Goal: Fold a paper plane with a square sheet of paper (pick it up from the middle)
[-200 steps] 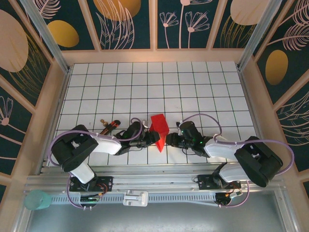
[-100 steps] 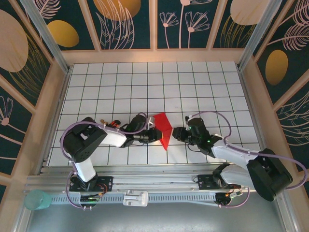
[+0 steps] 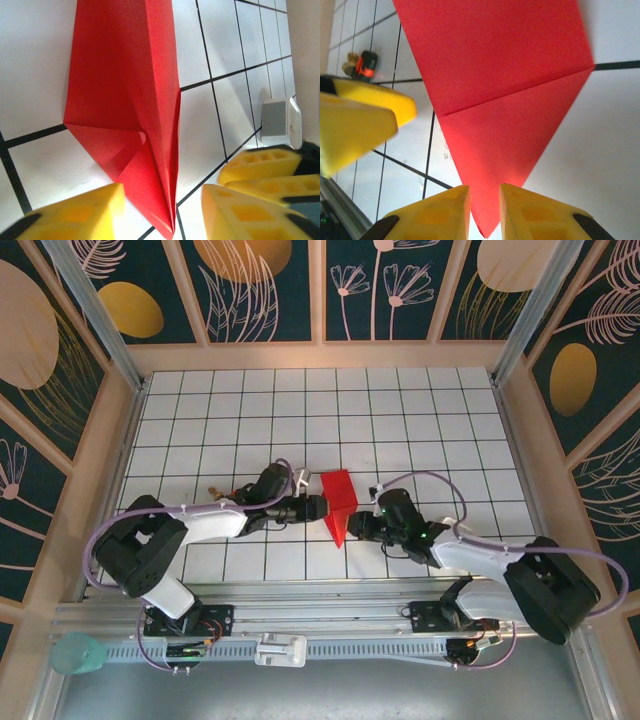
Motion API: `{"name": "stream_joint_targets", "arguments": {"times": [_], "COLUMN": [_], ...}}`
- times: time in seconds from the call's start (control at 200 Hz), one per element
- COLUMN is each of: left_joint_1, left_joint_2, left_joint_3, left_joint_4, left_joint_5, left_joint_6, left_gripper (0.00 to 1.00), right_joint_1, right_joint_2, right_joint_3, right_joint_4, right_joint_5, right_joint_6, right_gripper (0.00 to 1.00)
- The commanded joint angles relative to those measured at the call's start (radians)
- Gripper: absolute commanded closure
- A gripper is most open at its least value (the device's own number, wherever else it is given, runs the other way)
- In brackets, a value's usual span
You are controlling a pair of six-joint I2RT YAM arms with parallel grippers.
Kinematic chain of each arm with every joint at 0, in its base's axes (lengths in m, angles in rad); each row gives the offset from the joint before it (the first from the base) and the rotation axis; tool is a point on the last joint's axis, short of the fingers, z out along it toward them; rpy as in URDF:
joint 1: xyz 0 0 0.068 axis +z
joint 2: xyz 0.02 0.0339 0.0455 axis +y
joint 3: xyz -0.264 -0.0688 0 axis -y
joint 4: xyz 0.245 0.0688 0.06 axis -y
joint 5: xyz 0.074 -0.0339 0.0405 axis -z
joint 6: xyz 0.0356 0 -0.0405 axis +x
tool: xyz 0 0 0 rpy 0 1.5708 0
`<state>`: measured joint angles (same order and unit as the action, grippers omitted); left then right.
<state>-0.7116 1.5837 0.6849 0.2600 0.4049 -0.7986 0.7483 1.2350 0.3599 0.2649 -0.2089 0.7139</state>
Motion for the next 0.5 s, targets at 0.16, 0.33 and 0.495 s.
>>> {"name": "stream_joint_targets", "arguments": {"times": [0.16, 0.33, 0.495], "left_joint_1": [0.063, 0.066, 0.067], "left_joint_2": [-0.072, -0.082, -0.037], "left_joint_3": [-0.003, -0.002, 0.011], "left_joint_4": [-0.062, -0.006, 0.065], "left_joint_5": [-0.092, -0.029, 0.044], "left_joint_6": [-0.059, -0.095, -0.144], "left_gripper": [0.74, 0.8, 0.86], "right_joint_1": [0.037, 0.045, 0.058], "right_joint_2": [0.189, 0.274, 0.343], "right_joint_3": [0.122, 0.14, 0.143], "right_joint_4": [0.125, 0.143, 0.162], "right_joint_5": [0.003, 0.004, 0.023], "right_joint_6": [-0.025, -0.017, 0.012], "right_gripper": [0.87, 0.89, 0.91]}}
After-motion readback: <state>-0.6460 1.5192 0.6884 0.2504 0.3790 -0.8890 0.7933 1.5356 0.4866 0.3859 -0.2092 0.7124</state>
